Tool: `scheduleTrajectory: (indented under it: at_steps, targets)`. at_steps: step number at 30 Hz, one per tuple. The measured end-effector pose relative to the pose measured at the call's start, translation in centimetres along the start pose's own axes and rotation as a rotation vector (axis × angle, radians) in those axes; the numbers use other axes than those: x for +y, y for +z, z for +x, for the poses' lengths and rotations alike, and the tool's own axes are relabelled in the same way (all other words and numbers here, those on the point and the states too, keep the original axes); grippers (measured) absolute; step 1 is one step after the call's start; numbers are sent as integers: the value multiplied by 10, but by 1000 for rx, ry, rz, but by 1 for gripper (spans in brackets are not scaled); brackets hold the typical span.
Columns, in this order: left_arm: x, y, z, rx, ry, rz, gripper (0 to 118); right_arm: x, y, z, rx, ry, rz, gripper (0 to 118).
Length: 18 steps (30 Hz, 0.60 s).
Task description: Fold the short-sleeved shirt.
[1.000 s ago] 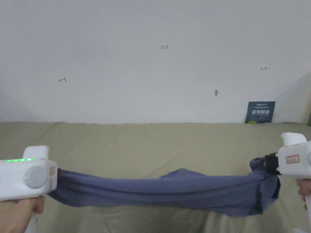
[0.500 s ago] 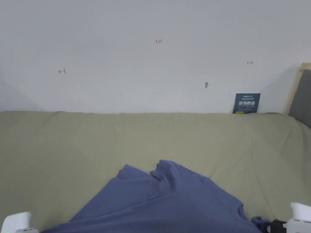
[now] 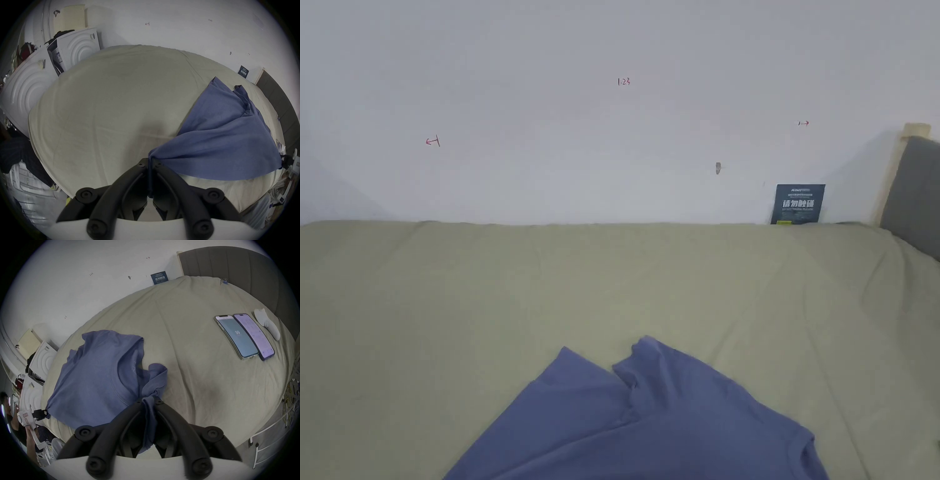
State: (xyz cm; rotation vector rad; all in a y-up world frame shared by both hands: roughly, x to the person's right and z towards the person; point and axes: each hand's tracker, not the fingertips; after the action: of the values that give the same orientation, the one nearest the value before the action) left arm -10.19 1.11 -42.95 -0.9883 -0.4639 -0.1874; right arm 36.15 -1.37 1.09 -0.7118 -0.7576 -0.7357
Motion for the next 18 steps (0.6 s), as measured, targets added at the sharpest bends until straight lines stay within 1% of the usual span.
scheduleTrajectory:
  at_steps: [1, 2, 3, 4, 5, 6, 7, 8, 9, 10, 11, 12, 15, 16, 17, 18]
  targets:
    - [-1, 0, -1, -6, 2, -2, 1, 0, -1, 0, 4, -5, -4, 15]
    - [-2, -2, -1, -12, 5, -1, 9, 0, 0, -2, -10, -12, 9, 35]
    - [-3, 0, -2, -28, 17, 9, 53, 0, 2, -3, -43, -12, 24, 80]
    - [-3, 3, -4, -34, 17, 22, 102, 0, 12, -13, -89, 1, 25, 109]
    - [-3, 6, -6, -25, 16, 26, 118, 0, 16, -13, -109, 4, 18, 118]
    - [-6, 7, -6, -15, 11, 23, 115, -1, 21, -12, -98, 1, 33, 118]
    - [-8, 12, -9, 2, 37, 117, 115, 0, 33, -15, -105, 11, 102, 118]
    - [-21, 8, -12, 2, 15, 71, 115, -6, 45, -20, -112, 20, 83, 118]
    - [-25, 8, -14, 4, 6, 83, 115, -7, 54, -26, -122, 44, 84, 118]
    - [-16, 32, -5, 5, 1, 92, 115, -10, 65, -35, -131, 76, 108, 118]
    - [-19, 40, -4, -9, -3, 105, 115, -13, 76, -45, -133, 111, 119, 118]
    - [-21, 47, -2, -33, -6, 109, 115, -10, 50, -34, -130, 146, 110, 118]
    - [-20, 78, -3, -133, -15, 132, 115, -28, 65, -57, -51, 205, 165, 118]
    - [-24, 84, -2, -166, -21, 146, 113, -33, 79, -63, -91, 117, 197, 117]
    - [-28, 87, -1, -176, -38, 136, 106, -40, 83, -70, -61, 119, 216, 108]
    - [-31, 92, 1, -174, -36, 142, 70, -45, 85, -76, -51, 126, 234, 59]
